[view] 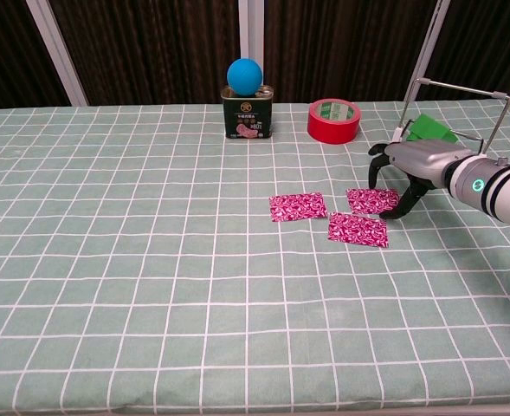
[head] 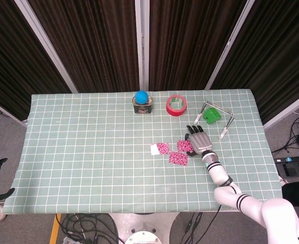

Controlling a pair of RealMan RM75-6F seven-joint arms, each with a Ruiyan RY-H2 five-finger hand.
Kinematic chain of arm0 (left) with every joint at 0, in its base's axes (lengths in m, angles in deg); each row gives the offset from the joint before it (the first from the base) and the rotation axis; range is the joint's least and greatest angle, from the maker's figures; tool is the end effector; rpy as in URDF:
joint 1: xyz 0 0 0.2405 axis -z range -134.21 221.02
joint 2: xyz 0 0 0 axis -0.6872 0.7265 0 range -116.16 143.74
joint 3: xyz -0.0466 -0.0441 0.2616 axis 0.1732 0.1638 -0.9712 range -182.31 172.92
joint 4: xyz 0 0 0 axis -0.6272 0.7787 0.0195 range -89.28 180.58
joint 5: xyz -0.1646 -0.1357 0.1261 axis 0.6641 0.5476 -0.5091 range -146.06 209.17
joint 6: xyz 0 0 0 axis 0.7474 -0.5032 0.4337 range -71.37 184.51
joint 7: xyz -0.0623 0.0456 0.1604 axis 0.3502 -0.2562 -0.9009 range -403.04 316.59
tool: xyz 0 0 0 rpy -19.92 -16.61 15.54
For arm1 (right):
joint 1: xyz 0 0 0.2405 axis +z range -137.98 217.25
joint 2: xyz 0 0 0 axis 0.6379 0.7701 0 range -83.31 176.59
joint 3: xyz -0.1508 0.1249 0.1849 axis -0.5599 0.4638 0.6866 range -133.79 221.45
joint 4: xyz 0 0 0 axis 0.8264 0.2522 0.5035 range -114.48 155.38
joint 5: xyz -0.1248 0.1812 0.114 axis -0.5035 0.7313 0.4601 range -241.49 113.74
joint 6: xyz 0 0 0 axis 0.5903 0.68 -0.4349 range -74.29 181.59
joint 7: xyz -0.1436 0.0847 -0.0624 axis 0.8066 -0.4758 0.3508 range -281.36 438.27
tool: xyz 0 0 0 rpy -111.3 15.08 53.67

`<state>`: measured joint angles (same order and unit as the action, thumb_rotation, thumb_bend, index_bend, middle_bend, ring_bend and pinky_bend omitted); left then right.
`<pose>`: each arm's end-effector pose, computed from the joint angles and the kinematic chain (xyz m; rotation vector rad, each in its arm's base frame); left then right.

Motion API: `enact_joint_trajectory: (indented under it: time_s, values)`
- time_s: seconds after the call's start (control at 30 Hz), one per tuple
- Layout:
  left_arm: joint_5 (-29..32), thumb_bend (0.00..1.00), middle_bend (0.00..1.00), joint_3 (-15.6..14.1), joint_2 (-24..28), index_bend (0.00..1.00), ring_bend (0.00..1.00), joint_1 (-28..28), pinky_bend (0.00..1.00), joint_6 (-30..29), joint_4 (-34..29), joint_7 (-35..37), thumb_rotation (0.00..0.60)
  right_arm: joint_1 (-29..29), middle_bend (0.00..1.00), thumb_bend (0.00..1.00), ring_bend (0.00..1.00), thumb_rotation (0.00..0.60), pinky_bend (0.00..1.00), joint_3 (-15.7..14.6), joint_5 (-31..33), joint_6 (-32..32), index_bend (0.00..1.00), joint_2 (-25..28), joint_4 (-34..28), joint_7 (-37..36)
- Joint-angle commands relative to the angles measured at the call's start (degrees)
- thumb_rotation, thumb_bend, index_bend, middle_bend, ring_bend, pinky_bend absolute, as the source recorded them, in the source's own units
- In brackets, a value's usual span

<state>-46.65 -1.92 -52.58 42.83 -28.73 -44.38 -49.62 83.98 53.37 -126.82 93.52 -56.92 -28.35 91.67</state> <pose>-0.3834 0.1823 0.1306 -1.2522 -0.9303 -0.6787 -0.2514 -0.4451 -0.1193 1.8407 -0.9817 0.5835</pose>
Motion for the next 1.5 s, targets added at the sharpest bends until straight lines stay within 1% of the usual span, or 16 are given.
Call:
enact_joint_trajectory:
  time_s: [0.03,0.47,0.73,0.8,0.93,1.1,1.27,1.5]
  values:
    - [-0.03,0.08,0.16,0.01,0.04,0.23,0.11,0.02,0.15,0.01,-0.04,-0.01,0.6,0.0,0.03,0.13,0.0,0.51,0.0,0.06,-0.09,-0.03,0.35,-0.04,0.11,0.01]
    - [0.12,0.08,0.16,0.03,0.14,0.23,0.11,0.02,0.15,0.05,-0.18,-0.17,0.6,0.35,0.03,0.12,0.0,0.517,0.0,0.45,-0.15,-1.1,0.35,-0.53,1.33,0.1]
    - [0.08,0.08,0.16,-0.02,0.14,0.23,0.11,-0.05,0.15,-0.03,-0.14,-0.12,0.6,0.21,0.03,0.13,0.0,0.513,0.0,0.6,-0.41,-1.06,0.33,-0.1,1.07,-0.12]
    - [0.06,0.08,0.16,-0.02,0.08,0.23,0.11,-0.09,0.15,-0.1,-0.09,-0.03,0.6,0.25,0.03,0.13,0.0,0.505,0.0,0.53,-0.32,-1.29,0.33,-0.15,1.13,0.17]
    - [0.07,0.08,0.16,-0.12,0.02,0.23,0.11,-0.21,0.15,-0.13,0.08,0.1,0.6,0.32,0.03,0.13,0.0,0.514,0.0,0.58,-0.17,-1.54,0.33,-0.31,1.11,0.38]
    - [0.01,0.08,0.16,-0.16,-0.01,0.23,0.11,-0.38,0.15,-0.33,0.26,0.36,0.6,0.25,0.03,0.13,0.0,0.507,0.0,0.64,-0.08,-1.33,0.34,-0.43,1.07,0.75]
    - [-0.06,0.08,0.16,-0.17,-0.08,0.23,0.11,-0.36,0.15,-0.27,0.38,0.53,0.6,-0.11,0.04,0.14,0.0,0.515,0.0,0.8,-0.27,-0.31,0.39,0.29,-0.07,0.87]
    - [-0.31,0.08,0.16,-0.15,-0.15,0.23,0.11,-0.32,0.15,-0.33,0.55,0.71,0.6,-0.8,0.04,0.14,0.0,0.512,0.0,1.41,-0.55,1.88,0.39,3.12,-4.09,1.03]
